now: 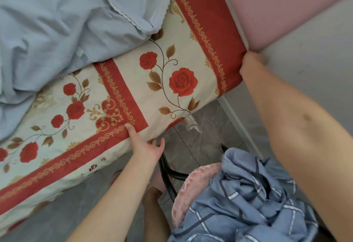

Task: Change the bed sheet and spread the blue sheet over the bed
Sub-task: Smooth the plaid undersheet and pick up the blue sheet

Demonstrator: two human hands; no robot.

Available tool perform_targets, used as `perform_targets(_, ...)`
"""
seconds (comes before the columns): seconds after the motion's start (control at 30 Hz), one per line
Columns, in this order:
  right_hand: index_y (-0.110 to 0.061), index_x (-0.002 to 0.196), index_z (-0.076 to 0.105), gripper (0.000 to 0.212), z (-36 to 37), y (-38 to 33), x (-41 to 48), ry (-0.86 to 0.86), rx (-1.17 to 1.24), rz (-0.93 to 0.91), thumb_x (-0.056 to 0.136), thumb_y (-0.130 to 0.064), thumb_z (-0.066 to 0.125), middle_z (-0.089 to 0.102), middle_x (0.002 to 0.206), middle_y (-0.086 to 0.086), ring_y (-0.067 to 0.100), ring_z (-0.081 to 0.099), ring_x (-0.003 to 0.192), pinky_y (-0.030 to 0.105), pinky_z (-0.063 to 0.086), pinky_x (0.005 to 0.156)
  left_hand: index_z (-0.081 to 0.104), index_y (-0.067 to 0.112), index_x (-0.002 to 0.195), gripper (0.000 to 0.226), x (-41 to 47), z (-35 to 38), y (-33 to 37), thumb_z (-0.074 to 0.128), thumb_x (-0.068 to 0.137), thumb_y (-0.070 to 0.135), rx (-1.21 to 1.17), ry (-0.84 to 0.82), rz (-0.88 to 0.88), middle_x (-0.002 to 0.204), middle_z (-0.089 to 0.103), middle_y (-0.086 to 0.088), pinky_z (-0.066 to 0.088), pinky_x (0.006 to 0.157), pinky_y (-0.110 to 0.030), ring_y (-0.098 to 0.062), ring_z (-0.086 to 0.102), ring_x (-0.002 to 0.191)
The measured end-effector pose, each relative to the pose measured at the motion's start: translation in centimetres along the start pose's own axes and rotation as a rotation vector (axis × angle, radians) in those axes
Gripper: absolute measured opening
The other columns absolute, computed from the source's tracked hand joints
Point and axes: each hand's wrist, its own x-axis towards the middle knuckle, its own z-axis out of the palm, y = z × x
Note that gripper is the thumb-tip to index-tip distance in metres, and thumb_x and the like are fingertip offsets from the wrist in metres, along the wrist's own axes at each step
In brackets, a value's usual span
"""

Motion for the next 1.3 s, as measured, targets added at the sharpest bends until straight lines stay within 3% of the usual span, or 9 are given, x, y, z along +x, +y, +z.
perform_targets(0.13, -0.013, 0.130, 0.041, 0.042, -0.1, -1.1, -4.6, 0.335, -0.244, -0.338, 0.090, -0.024, 0.051, 0.037, 0.139, 0.007, 0.023, 0.037, 0.129, 0.032, 0.033, 0.105, 0.034, 0.008, 0.142, 0.078, -1.3, 0.8, 0.5, 0.044, 0.088, 0.063, 0.273, 0.101, -0.146, 0.145, 0.041, -0.015, 0.032, 0.106, -0.047, -0.025, 0.040, 0.134)
perform_targets(0.23, -0.013, 0.130, 0.045, 0.055, 1.0, -1.9, -5.0, -0.011, -0.520, -0.770, 0.084, -0.043, 0.057, 0.047, 0.134, 0.004, 0.022, 0.046, 0.122, 0.038, 0.038, 0.102, 0.030, 0.015, 0.145, 0.072, -2.6, 1.9, 2.0, 0.051, 0.087, 0.051, 0.473, -0.026, -0.077, 0.150, 0.035, -0.011, 0.027, 0.111, -0.046, -0.026, 0.035, 0.136)
perform_targets(0.43, -0.019, 0.134, 0.048, 0.085, 1.7, -5.6, -3.2, -0.652, -0.566, -0.378, 0.064, -0.058, 0.078, 0.064, 0.115, -0.005, 0.012, 0.064, 0.098, 0.033, 0.050, 0.091, 0.029, 0.012, 0.134, 0.087, -2.6, 1.7, 5.3, 0.079, 0.066, 0.037, 1.349, 0.248, 1.429, 0.136, 0.026, -0.011, 0.013, 0.112, -0.045, -0.025, 0.026, 0.129)
perform_targets(0.63, -0.014, 0.134, 0.045, 0.101, 1.6, -2.5, -3.3, -0.322, -0.590, -0.464, 0.060, -0.080, 0.058, 0.055, 0.131, 0.003, 0.021, 0.055, 0.117, 0.036, 0.043, 0.101, -0.034, 0.017, 0.142, 0.155, 2.6, 1.0, 5.8, 0.075, 0.047, 0.074, 2.026, 0.151, 0.987, 0.148, -0.039, -0.013, -0.020, 0.106, -0.060, -0.027, -0.037, 0.136)
perform_targets(0.73, -0.012, 0.140, 0.039, 0.074, 1.6, 0.1, -6.0, -0.016, -0.777, -1.077, 0.082, -0.059, 0.040, 0.038, 0.143, 0.014, 0.032, 0.037, 0.132, 0.044, 0.027, 0.110, -0.040, 0.017, 0.138, 0.158, 3.1, 1.3, 5.9, 0.074, 0.046, 0.076, 2.026, 0.136, 1.009, 0.145, -0.044, -0.012, -0.023, 0.102, -0.060, -0.027, -0.041, 0.134)
perform_targets(0.83, -0.029, 0.150, 0.023, 0.059, 1.7, 4.1, -9.0, -0.245, -1.079, -1.414, 0.095, -0.049, 0.035, 0.015, 0.158, 0.006, 0.034, 0.013, 0.144, 0.056, 0.005, 0.114, -0.042, 0.017, 0.135, 0.157, 3.5, 1.3, 6.2, 0.070, 0.045, 0.079, 2.057, 0.109, 1.041, 0.144, -0.044, -0.014, -0.025, 0.100, -0.059, -0.029, -0.041, 0.133)
perform_targets(1.1, -0.014, 0.150, 0.012, 0.074, 4.6, 11.3, -20.6, -0.115, -0.455, -0.419, 0.092, -0.027, 0.056, 0.003, 0.156, 0.013, 0.033, 0.013, 0.142, 0.043, 0.022, 0.112, 0.001, 0.020, 0.152, 0.094, 1.5, -2.4, 8.3, 0.057, 0.085, 0.053, 1.817, -0.117, 1.270, 0.158, -0.014, -0.010, -0.015, 0.111, -0.053, -0.023, -0.016, 0.145)
perform_targets(1.2, -0.014, 0.146, 0.016, 0.077, 5.2, 15.9, -27.8, -0.191, -0.083, -0.091, 0.087, -0.023, 0.064, 0.016, 0.150, 0.010, 0.030, 0.033, 0.131, 0.033, 0.032, 0.103, 0.031, 0.015, 0.140, 0.066, -0.1, -10.2, 8.8, 0.063, 0.084, 0.030, 1.056, 0.296, 1.325, 0.151, 0.016, -0.015, 0.006, 0.115, -0.047, -0.030, 0.017, 0.139)
perform_targets(1.3, -0.021, 0.148, 0.015, 0.075, 5.9, 21.8, -33.8, -0.510, 0.030, 0.304, 0.091, -0.040, 0.059, 0.034, 0.146, 0.004, 0.026, 0.044, 0.128, 0.044, 0.036, 0.108, 0.027, 0.010, 0.137, 0.074, 0.4, -19.7, 12.5, 0.069, 0.081, 0.032, 0.422, 0.716, 0.756, 0.144, 0.022, -0.014, 0.025, 0.109, -0.042, -0.031, 0.028, 0.130)
